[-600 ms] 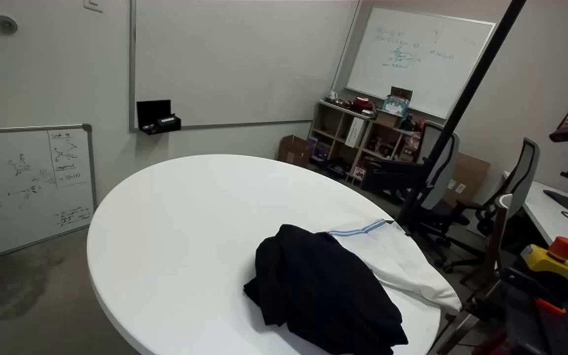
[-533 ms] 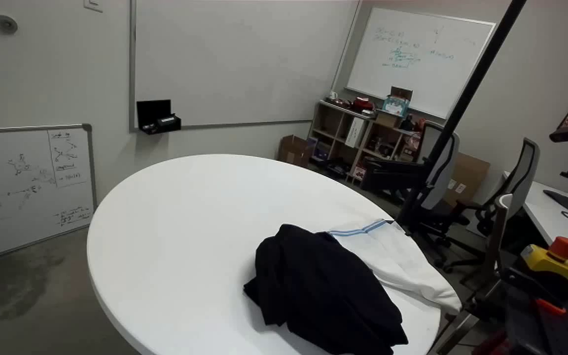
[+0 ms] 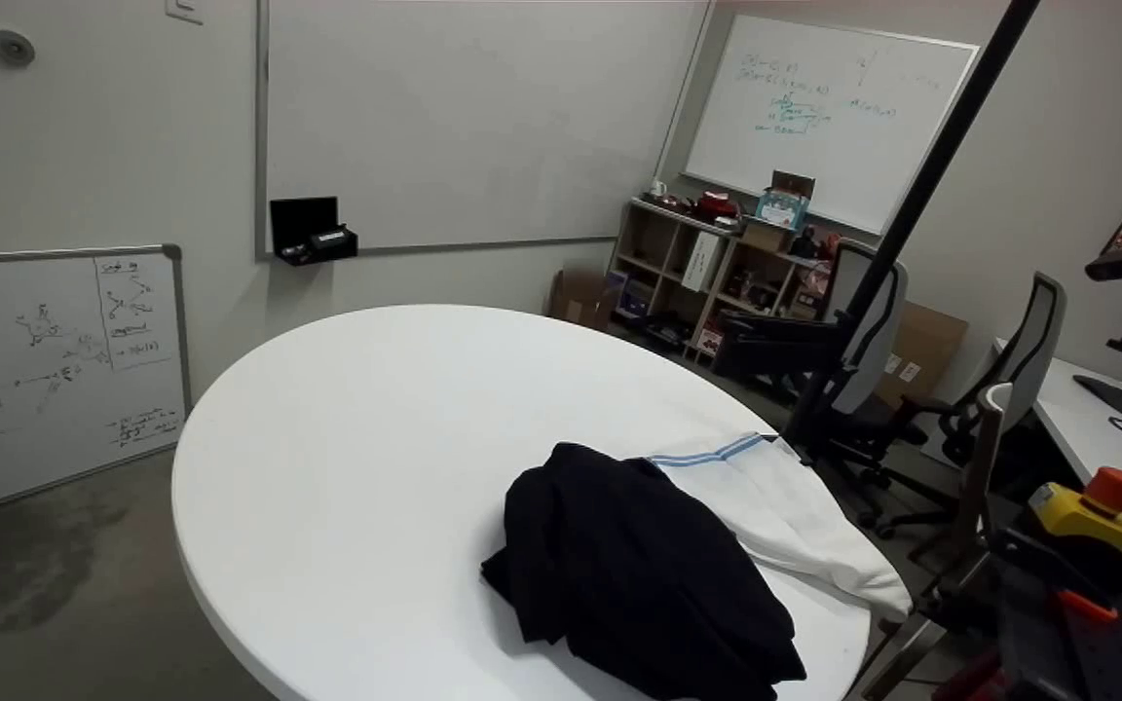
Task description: Pick the black garment on the table and put it on the stand
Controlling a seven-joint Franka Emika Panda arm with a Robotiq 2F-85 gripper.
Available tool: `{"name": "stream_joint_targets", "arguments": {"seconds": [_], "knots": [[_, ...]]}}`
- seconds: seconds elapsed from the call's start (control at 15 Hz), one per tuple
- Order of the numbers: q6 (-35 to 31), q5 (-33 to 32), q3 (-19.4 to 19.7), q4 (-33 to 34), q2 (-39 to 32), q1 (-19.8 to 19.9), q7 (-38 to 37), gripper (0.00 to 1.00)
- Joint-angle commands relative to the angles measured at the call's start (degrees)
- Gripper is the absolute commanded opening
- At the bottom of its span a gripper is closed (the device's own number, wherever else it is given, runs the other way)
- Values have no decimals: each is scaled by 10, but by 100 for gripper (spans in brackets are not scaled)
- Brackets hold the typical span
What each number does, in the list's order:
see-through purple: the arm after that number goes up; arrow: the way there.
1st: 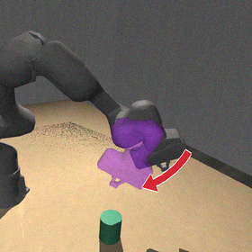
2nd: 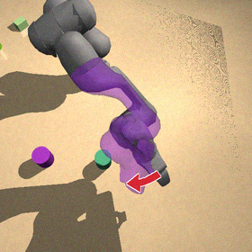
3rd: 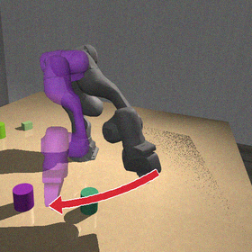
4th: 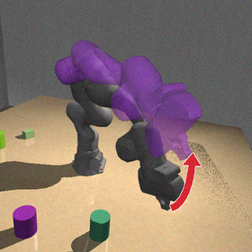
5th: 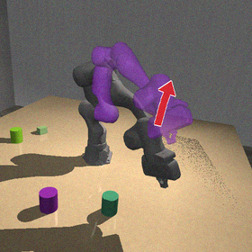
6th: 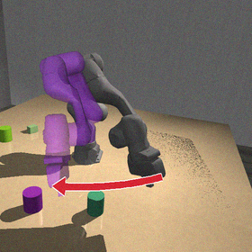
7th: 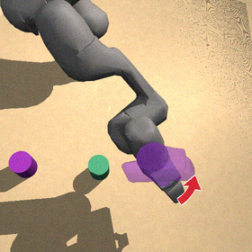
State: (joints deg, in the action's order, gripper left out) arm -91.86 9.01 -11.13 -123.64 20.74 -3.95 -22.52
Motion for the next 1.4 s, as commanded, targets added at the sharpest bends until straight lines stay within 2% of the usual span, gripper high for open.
{"name": "stream_joint_targets", "arguments": {"seconds": [0.0, 0.2, 0.4, 0.93, 1.2, 1.33], "knots": [[1, -1, 2, 1, -1, -3, -1, 100], [-8, -3, 5, -4, -2, 1, -2, 100], [-58, -16, 11, -22, -3, 14, -12, 100], [-223, -68, 44, -88, -54, 67, -58, 100], [-308, -75, 52, -111, -105, 73, -95, 100], [-371, -88, 51, -121, -134, 71, -113, 100]]}}
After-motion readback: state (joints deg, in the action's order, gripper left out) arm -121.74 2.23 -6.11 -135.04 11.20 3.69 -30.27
